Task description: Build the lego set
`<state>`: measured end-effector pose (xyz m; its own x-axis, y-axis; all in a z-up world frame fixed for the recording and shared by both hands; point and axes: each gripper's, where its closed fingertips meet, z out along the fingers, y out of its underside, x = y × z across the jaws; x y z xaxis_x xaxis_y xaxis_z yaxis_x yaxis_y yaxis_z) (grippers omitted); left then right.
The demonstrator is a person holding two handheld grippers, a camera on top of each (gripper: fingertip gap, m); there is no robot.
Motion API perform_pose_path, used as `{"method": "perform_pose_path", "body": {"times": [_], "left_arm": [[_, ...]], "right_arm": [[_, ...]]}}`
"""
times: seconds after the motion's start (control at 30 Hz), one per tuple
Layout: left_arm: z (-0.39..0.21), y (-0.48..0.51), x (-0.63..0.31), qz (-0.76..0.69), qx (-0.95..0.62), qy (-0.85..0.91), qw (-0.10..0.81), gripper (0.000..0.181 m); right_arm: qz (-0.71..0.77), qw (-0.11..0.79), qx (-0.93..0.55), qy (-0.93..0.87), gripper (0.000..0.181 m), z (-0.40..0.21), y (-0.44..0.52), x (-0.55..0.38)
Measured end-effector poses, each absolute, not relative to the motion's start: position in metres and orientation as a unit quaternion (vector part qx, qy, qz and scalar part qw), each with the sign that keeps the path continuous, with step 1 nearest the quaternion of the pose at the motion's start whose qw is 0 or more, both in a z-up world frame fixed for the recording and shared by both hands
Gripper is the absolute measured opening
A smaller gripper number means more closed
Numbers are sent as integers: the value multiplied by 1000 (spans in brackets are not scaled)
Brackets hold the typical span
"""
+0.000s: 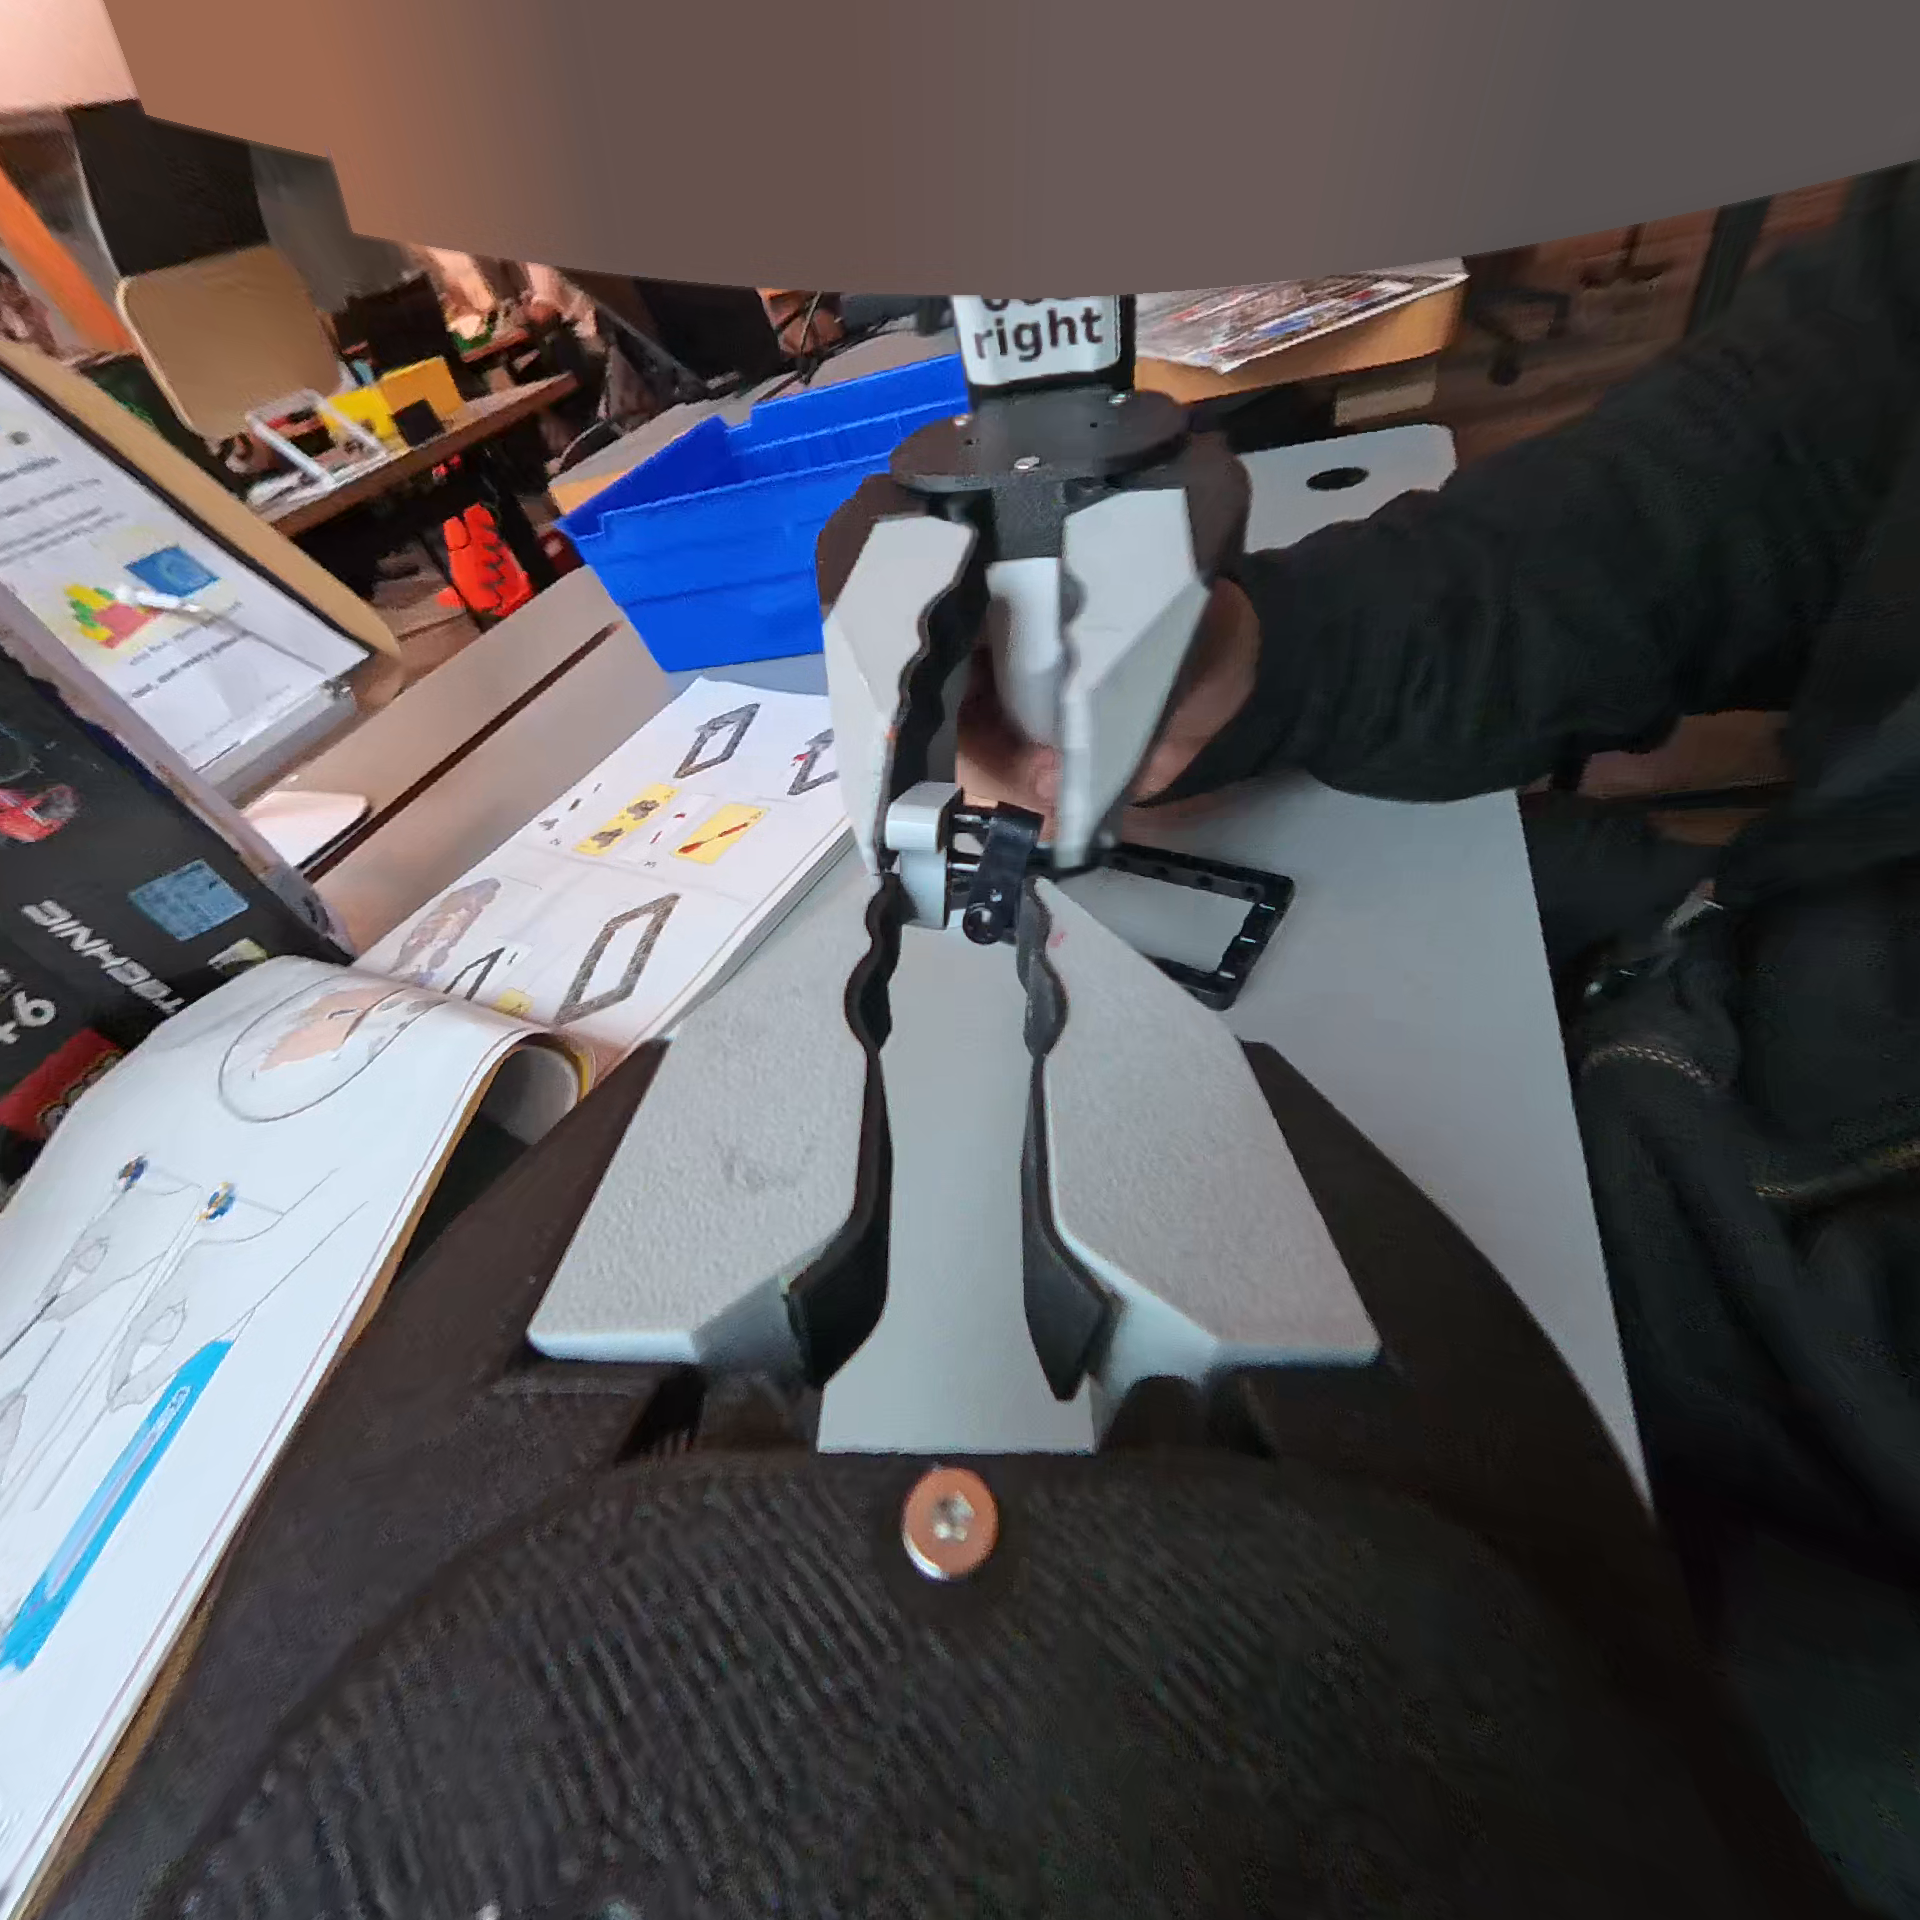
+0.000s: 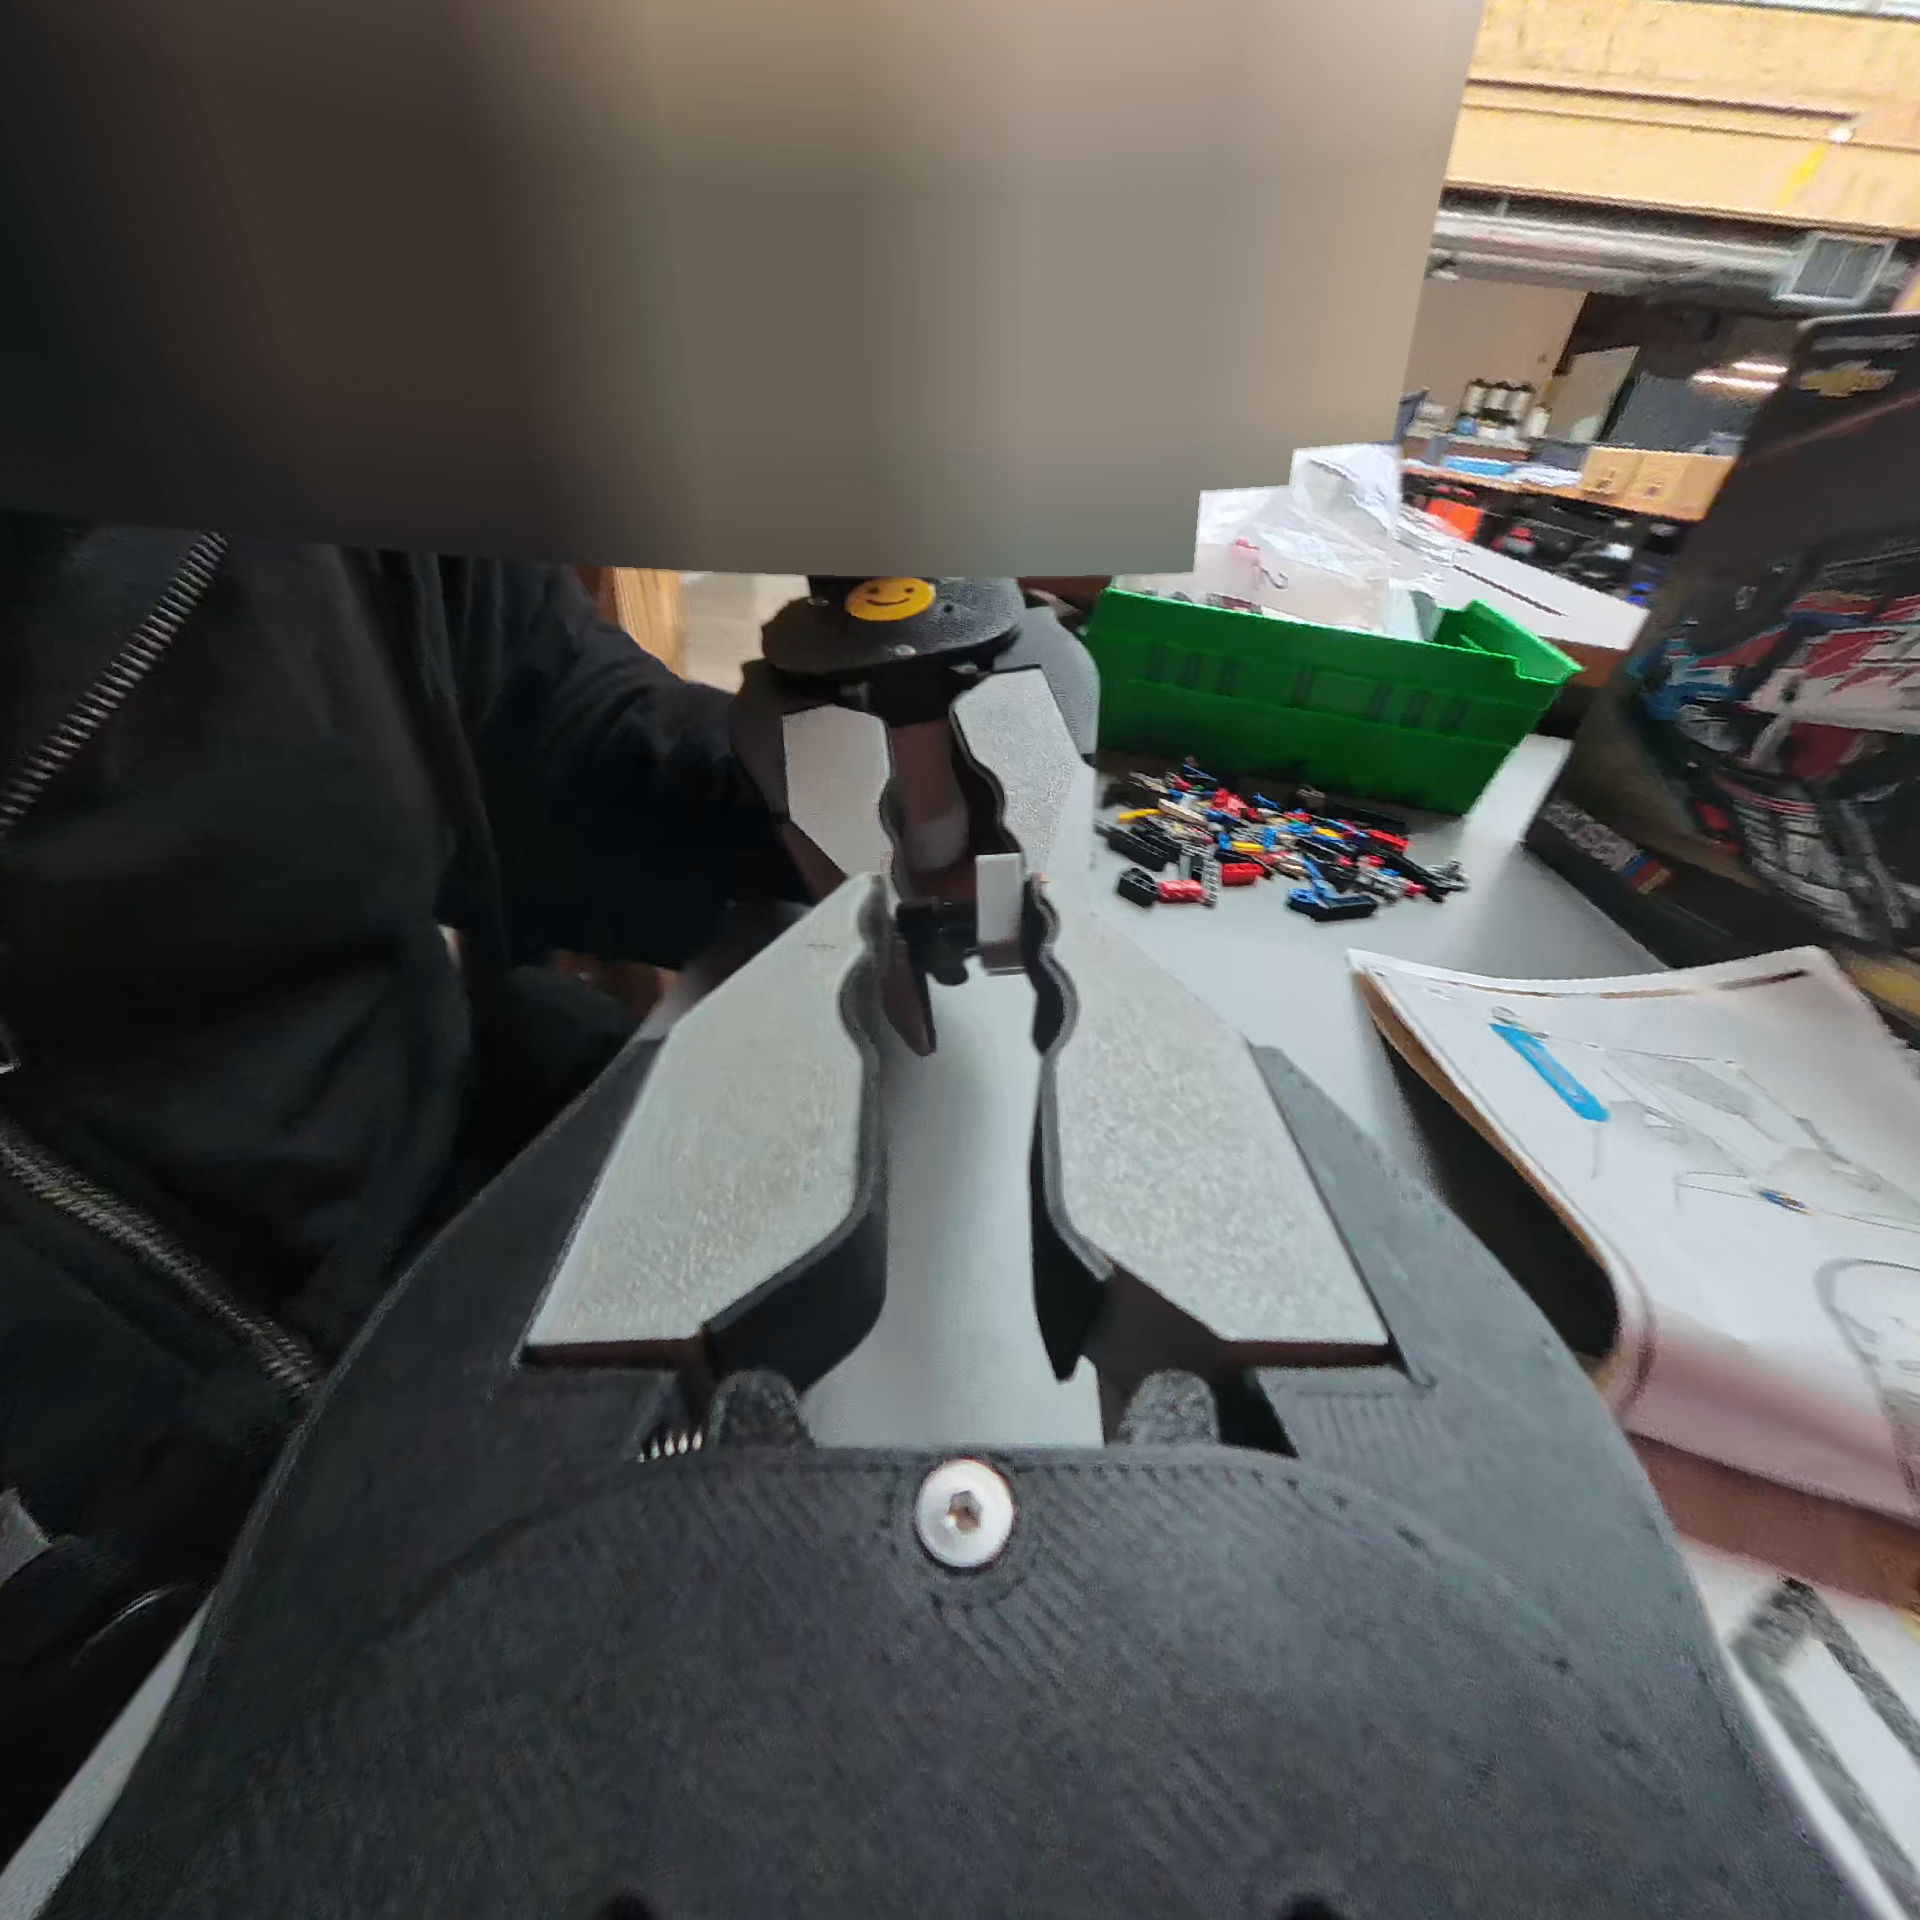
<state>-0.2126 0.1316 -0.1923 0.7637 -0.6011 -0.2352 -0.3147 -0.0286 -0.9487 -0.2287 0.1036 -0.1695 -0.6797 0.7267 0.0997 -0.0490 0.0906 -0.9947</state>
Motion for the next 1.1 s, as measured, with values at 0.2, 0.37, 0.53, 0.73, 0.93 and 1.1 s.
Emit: {"method": "perform_pose_path", "body": {"times": [0.2, 0.37, 0.53, 0.73, 0.93, 1.1], "left_arm": [[-194, 128, -210, -142, -690, 330, 628, 20], [-190, 121, -205, -153, -663, 354, 641, 20], [-201, 120, -197, -191, -683, 356, 608, 19], [-207, 123, -198, -220, -706, 335, 584, 19], [-219, 123, -198, -207, -726, 343, 559, 19], [-231, 124, -201, -193, -745, 347, 537, 15]], "right_arm": [[545, 383, -234, -708, 22, -174, 102, -230], [464, 449, -186, -741, 34, -176, 92, -223], [440, 448, -177, -757, 23, -177, 93, -218], [464, 422, -208, -751, 21, -182, 100, -221], [480, 373, -273, -746, 19, -192, 100, -224], [469, 357, -306, -748, 11, -202, 104, -228]]}}
